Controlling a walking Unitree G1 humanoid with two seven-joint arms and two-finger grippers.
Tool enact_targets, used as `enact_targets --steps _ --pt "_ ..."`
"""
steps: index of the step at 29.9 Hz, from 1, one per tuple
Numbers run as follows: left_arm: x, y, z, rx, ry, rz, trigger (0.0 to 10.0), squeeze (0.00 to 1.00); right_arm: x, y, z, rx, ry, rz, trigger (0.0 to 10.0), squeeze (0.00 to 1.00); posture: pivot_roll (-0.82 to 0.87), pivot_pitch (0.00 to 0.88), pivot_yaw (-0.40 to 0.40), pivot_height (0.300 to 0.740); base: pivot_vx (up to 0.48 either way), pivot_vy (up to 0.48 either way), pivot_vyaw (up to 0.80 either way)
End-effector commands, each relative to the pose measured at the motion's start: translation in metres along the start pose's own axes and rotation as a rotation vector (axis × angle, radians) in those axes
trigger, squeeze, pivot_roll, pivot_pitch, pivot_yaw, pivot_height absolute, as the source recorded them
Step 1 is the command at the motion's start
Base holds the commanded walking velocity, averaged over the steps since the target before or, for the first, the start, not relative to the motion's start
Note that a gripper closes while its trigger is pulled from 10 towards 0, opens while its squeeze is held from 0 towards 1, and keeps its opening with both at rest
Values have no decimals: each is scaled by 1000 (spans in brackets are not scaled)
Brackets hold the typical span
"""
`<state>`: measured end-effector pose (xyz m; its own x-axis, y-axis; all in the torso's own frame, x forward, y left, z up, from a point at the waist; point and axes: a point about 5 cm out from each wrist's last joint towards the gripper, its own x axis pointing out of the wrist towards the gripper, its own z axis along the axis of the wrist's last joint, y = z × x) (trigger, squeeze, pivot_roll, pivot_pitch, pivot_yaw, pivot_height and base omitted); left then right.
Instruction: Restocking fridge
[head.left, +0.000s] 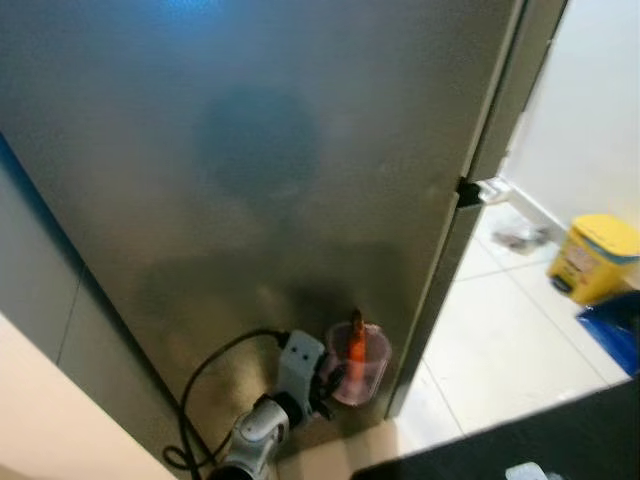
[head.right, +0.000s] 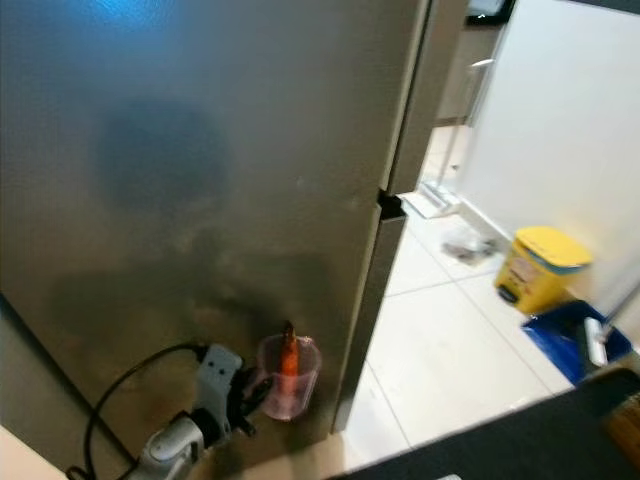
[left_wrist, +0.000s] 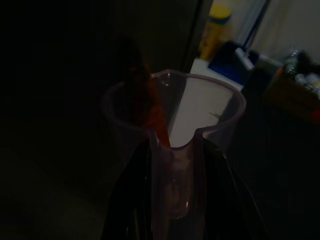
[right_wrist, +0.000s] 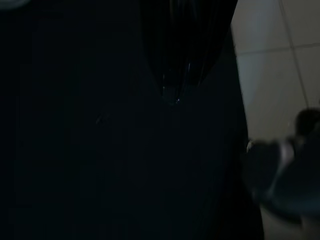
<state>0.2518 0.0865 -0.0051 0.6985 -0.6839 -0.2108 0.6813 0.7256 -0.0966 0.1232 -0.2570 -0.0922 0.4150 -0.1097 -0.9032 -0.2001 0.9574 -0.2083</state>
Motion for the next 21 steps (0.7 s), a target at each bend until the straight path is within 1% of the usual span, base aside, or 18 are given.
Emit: enact_targets --steps 1,4,5,6,7,8,9,10,11,13,15,17,18,21 --pt "2 0 6 1 -36 -25 10000 0 0 -1 -1 -2 3 -5 10000 0 -11 0 -36 740 0 0 0" --pt "2 -6 5 -19 -49 -88 10000 0 0 -1 -1 0 4 -5 10000 0 -10 0 -36 740 0 0 0" --pt "2 -6 5 -19 -49 -88 10000 0 0 -1 -1 0 4 -5 10000 0 -10 0 -36 740 0 0 0" --pt "1 -10 5 -35 -58 -131 10000 0 0 -1 -1 1 4 -5 10000 0 -10 0 -36 740 0 0 0" --pt "0 -16 5 -64 -78 -206 10000 0 0 -1 -1 1 4 -4 10000 0 -11 0 -36 740 0 0 0" --pt "-1 -19 5 -78 -91 -249 10000 0 0 -1 -2 1 5 -4 10000 0 -11 0 -36 740 0 0 0" --pt "-1 -19 5 -78 -91 -249 10000 0 0 -1 -2 1 5 -4 10000 0 -11 0 -36 740 0 0 0" --pt "-4 -24 5 -84 -116 -325 10000 0 0 -2 -2 1 5 -5 10000 0 -12 0 -35 740 0 0 0" --pt "-4 -24 5 -84 -116 -325 10000 0 0 -2 -2 1 5 -5 10000 0 -12 0 -35 740 0 0 0" --pt "-6 -28 7 -103 -137 -388 10000 0 -1 -2 -2 2 4 -5 10000 0 -13 0 -38 740 0 0 0" --pt "-6 -29 8 -112 -146 -409 10000 0 -1 -2 -2 2 4 -5 10000 0 -13 0 -38 740 0 0 0" --pt "-8 -30 13 -122 -176 -473 10000 0 -1 -2 -2 4 3 -6 10000 0 -14 0 -39 740 0 0 0" --pt "-8 -30 13 -122 -176 -473 10000 0 -1 -2 -2 4 3 -6 10000 0 -14 0 -39 740 0 0 0" --pt "-12 -31 20 -137 -218 -538 10000 0 -1 -2 -2 7 2 -8 10000 0 -16 0 -40 740 0 0 0"
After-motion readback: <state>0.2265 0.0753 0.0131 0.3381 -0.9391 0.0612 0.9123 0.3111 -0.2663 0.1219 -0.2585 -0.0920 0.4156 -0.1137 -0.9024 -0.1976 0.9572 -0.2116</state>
